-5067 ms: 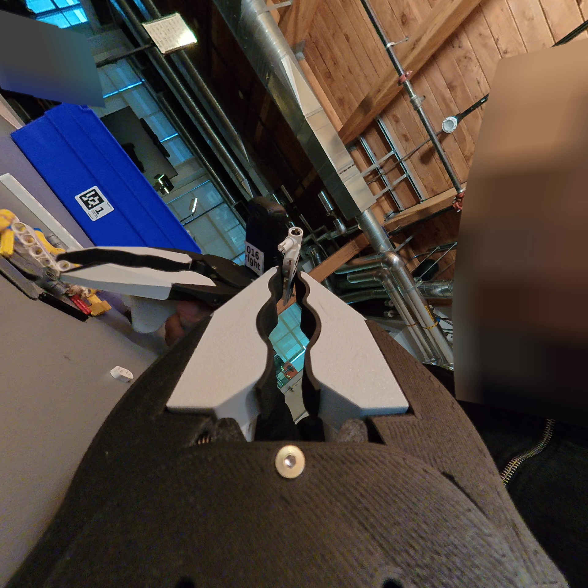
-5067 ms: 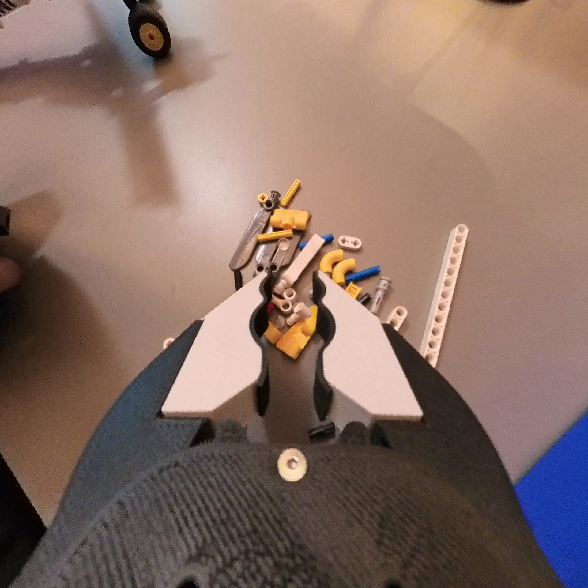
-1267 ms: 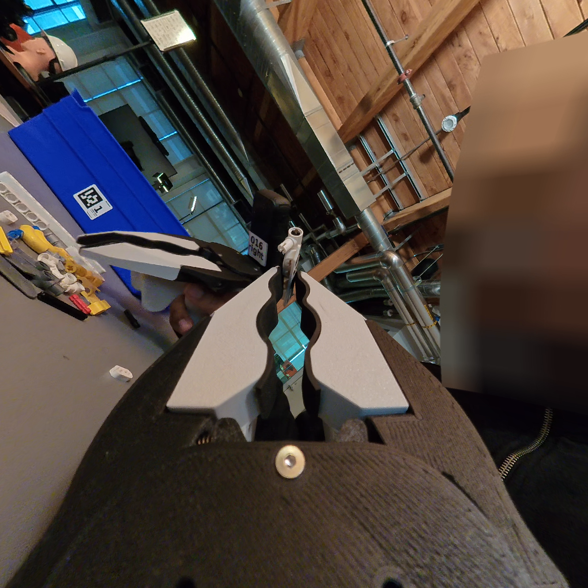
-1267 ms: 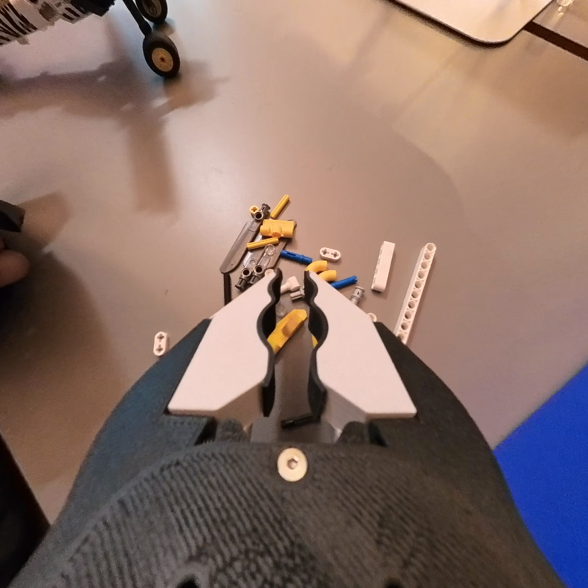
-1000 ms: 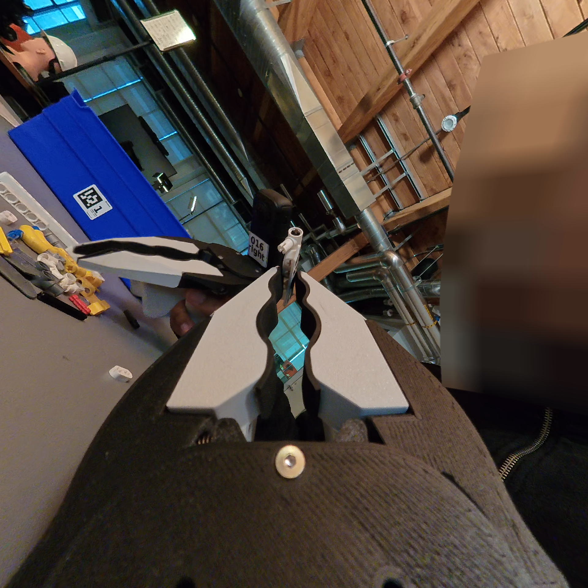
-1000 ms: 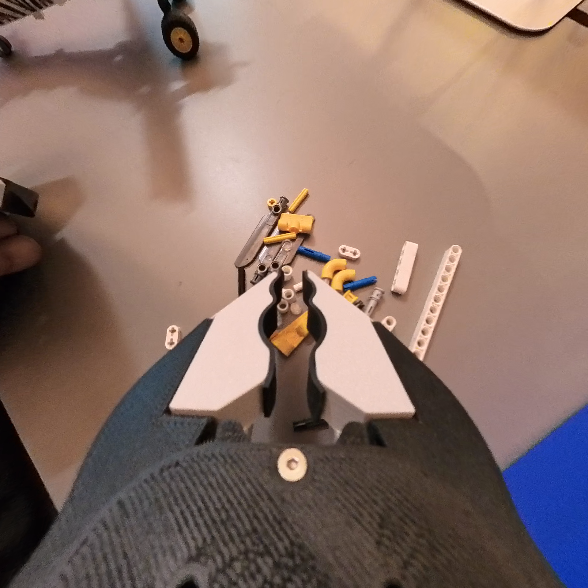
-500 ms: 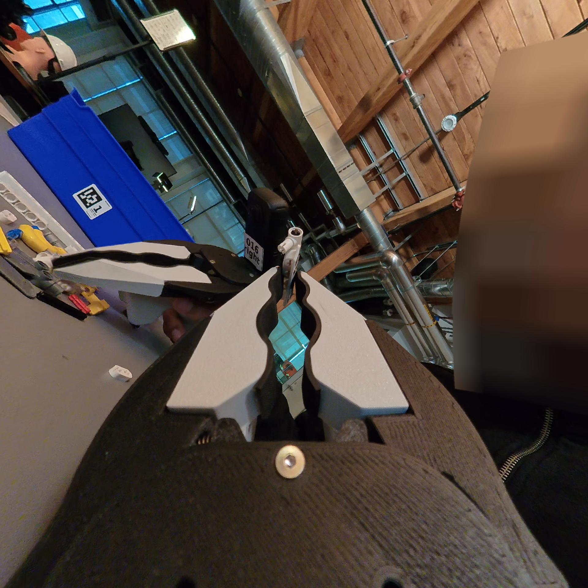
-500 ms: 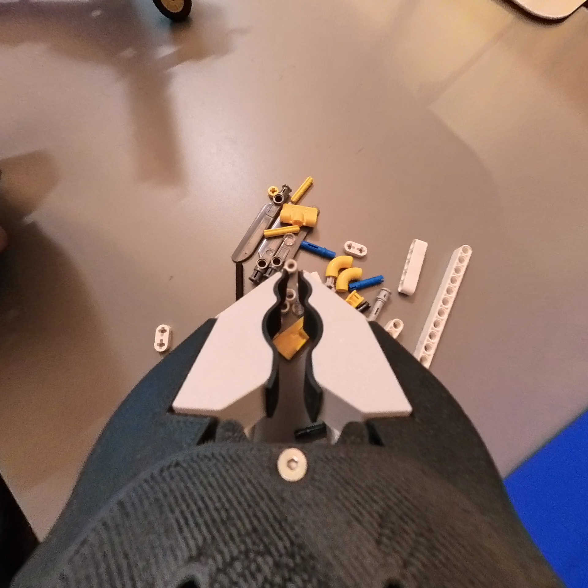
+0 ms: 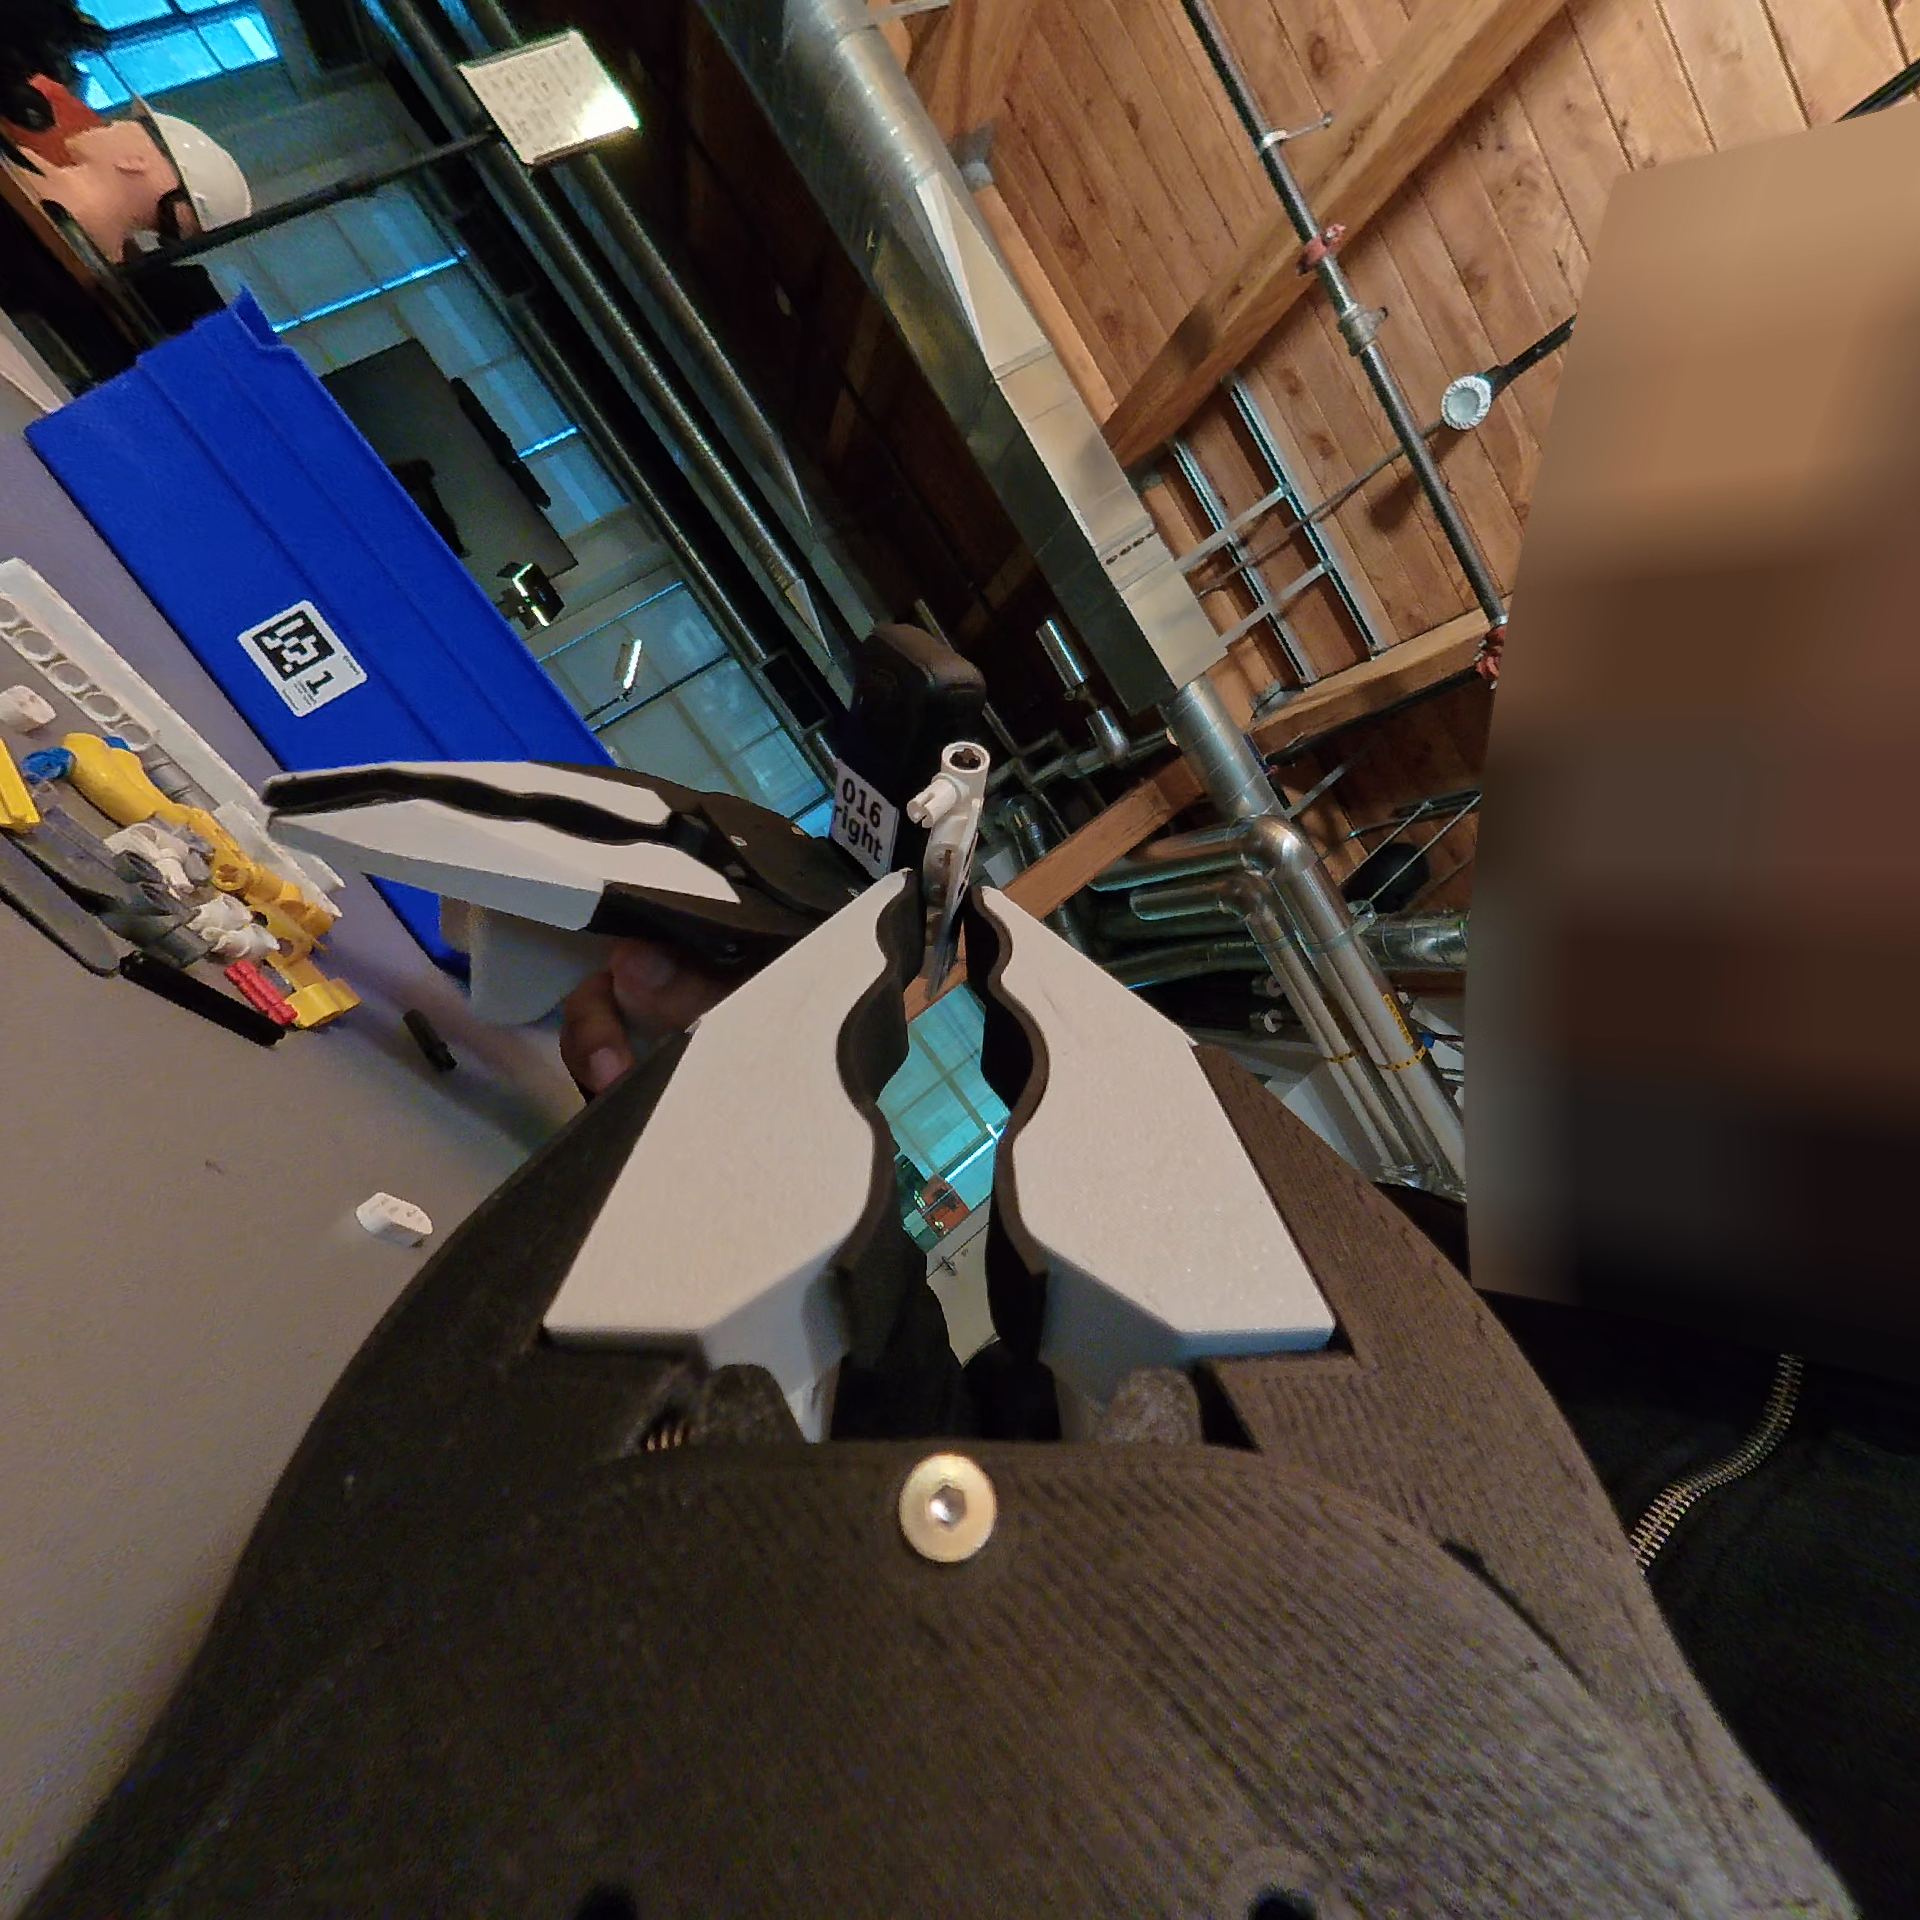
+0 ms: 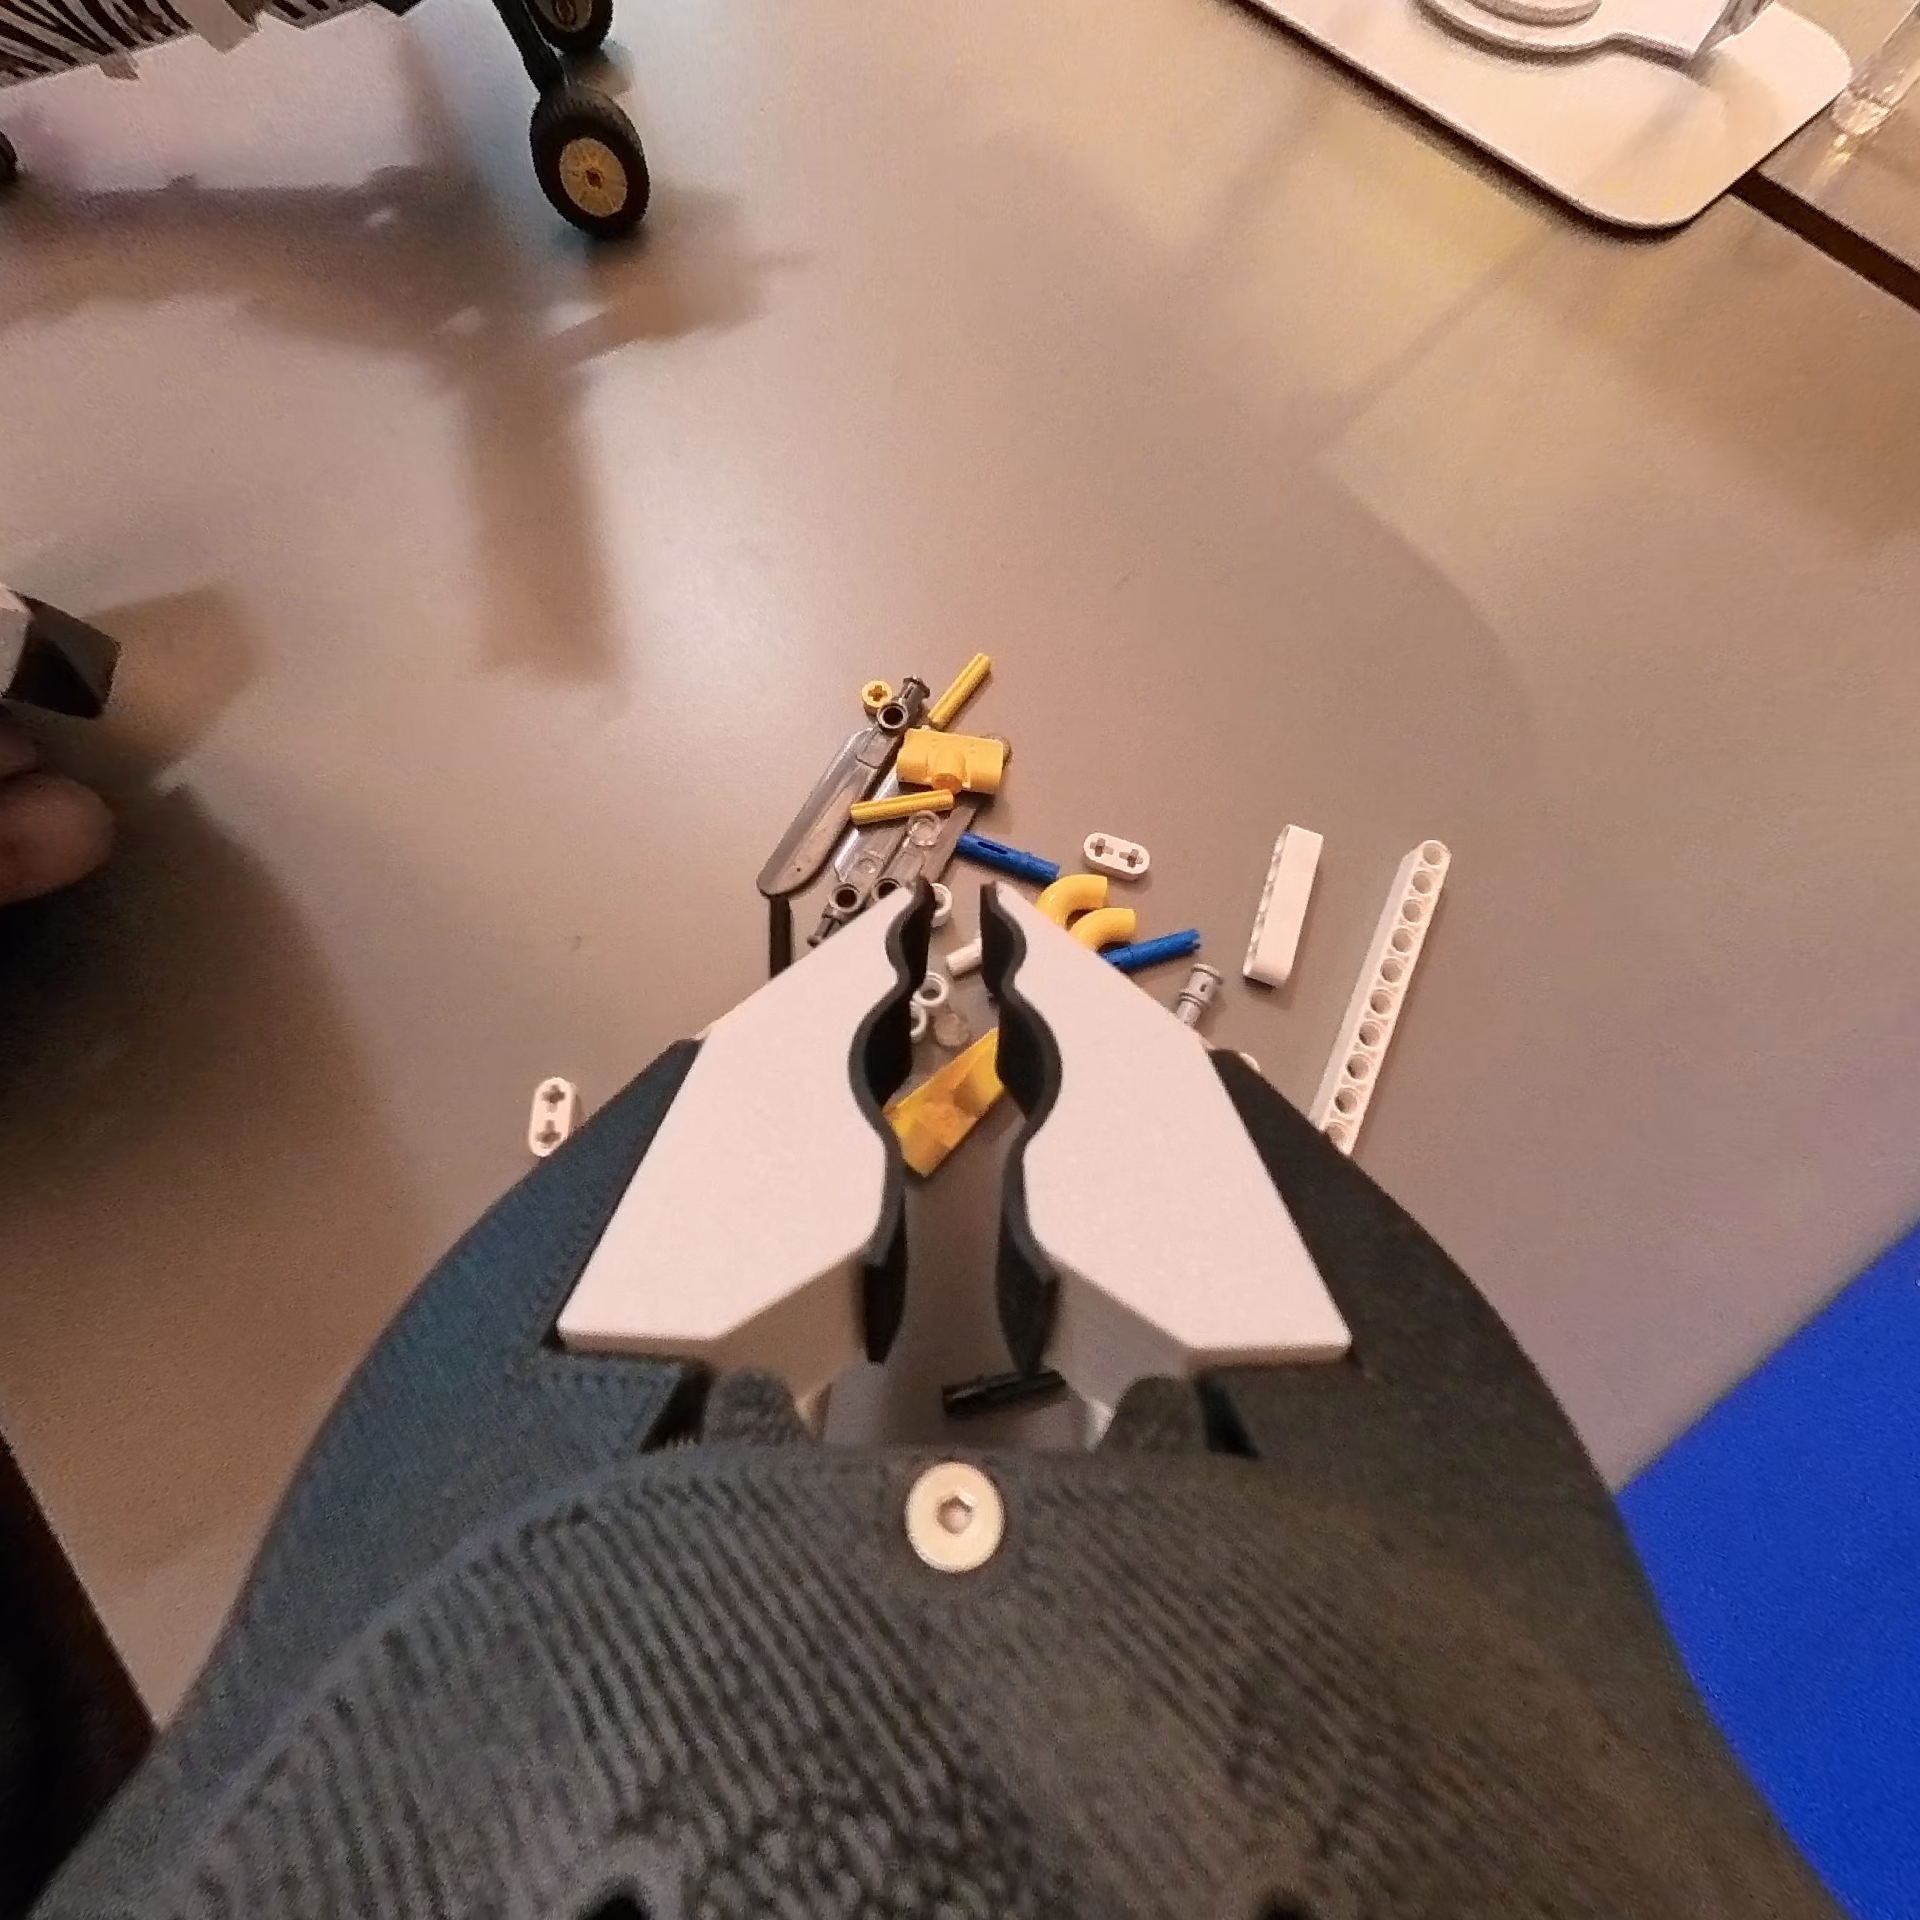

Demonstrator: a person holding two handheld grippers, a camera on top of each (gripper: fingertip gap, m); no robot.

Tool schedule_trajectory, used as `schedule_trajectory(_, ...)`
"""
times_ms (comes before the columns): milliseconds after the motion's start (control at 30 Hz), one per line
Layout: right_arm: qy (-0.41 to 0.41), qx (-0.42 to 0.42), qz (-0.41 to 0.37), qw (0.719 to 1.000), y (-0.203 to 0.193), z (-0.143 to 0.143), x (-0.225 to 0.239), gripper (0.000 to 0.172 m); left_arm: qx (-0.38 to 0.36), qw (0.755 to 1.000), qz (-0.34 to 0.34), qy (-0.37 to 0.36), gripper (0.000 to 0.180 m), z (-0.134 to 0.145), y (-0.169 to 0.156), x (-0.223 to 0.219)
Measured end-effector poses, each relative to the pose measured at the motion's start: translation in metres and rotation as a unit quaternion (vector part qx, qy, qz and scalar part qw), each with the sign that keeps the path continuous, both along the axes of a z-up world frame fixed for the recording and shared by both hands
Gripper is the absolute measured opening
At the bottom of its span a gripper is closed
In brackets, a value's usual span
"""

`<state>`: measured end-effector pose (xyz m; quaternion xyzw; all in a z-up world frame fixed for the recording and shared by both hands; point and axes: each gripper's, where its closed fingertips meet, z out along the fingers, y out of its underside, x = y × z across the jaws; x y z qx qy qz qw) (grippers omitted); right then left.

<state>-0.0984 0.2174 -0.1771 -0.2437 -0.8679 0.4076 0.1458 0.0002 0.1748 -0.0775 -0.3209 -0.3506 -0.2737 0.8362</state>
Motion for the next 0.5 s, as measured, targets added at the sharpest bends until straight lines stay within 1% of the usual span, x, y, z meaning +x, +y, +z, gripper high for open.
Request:
schedule_trajectory(100,-0.008,-0.021,0.015,1.0,-0.005,0.007,0.006,0.008,0.0,1.0,0.0,0.0,0.003,0.0,0.0,0.0)
schedule_trajectory(200,-0.029,-0.093,0.07,0.993,-0.02,0.032,0.027,0.013,0.0,1.0,0.0,0.0,0.003,0.0,0.0,0.0)
schedule_trajectory(300,-0.048,-0.197,0.171,0.964,-0.035,0.072,0.063,0.018,0.0,1.0,0.0,0.0,0.003,0.0,0.0,0.0)
schedule_trajectory(367,-0.048,-0.248,0.217,0.943,-0.037,0.095,0.081,0.018,0.0,1.0,0.0,0.0,0.003,0.0,0.0,0.0)
schedule_trajectory(433,-0.05,-0.277,0.245,0.928,-0.036,0.108,0.092,0.018,0.0,1.0,0.0,0.0,0.003,0.0,0.0,0.0)
schedule_trajectory(500,-0.06,-0.288,0.263,0.919,-0.036,0.111,0.098,0.019,0.0,1.0,0.0,0.0,0.003,0.0,0.0,0.0)
